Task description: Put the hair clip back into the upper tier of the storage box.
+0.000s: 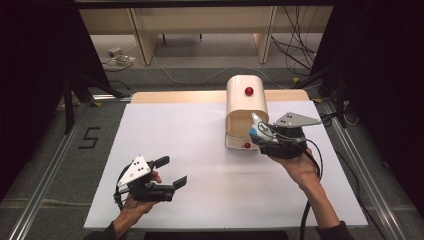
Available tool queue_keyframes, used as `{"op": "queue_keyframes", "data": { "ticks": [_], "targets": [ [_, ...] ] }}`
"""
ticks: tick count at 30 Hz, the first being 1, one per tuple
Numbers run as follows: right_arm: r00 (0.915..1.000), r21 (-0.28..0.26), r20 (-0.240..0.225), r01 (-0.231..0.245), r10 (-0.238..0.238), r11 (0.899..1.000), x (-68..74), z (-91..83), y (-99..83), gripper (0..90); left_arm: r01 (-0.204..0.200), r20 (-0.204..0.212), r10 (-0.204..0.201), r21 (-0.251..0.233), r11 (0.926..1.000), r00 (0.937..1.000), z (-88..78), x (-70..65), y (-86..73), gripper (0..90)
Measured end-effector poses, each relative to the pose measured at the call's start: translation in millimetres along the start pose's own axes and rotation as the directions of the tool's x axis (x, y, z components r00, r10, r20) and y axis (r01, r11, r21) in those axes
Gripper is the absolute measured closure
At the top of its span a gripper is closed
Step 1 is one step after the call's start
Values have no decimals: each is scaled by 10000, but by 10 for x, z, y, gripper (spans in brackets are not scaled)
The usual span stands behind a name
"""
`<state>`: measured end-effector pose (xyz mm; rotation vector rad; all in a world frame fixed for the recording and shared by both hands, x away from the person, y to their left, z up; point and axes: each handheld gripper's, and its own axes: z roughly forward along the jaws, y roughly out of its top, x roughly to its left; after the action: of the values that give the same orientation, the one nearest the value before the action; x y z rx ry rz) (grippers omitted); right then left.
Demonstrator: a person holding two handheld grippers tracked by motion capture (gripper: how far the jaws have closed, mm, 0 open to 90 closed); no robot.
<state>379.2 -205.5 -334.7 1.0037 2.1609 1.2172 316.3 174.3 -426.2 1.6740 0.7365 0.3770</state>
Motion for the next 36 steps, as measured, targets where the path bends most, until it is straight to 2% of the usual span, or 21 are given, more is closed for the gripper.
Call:
{"op": "queue_keyframes", "data": {
  "ticks": [10,21,36],
  "targets": [
    [9997,253,-256,55,-49,9997,8,116,58,441,-9,-9,9,-5,10000,10000,1,-4,-1,90],
    [9983,661,-548,-140,176,9977,-15,230,101,438,-44,0,44,-17,10000,10000,-5,-4,3,90],
    [9975,889,-577,-344,396,9954,-77,330,132,423,-24,28,24,-23,10000,10000,-11,1,6,92]
  ]
}}
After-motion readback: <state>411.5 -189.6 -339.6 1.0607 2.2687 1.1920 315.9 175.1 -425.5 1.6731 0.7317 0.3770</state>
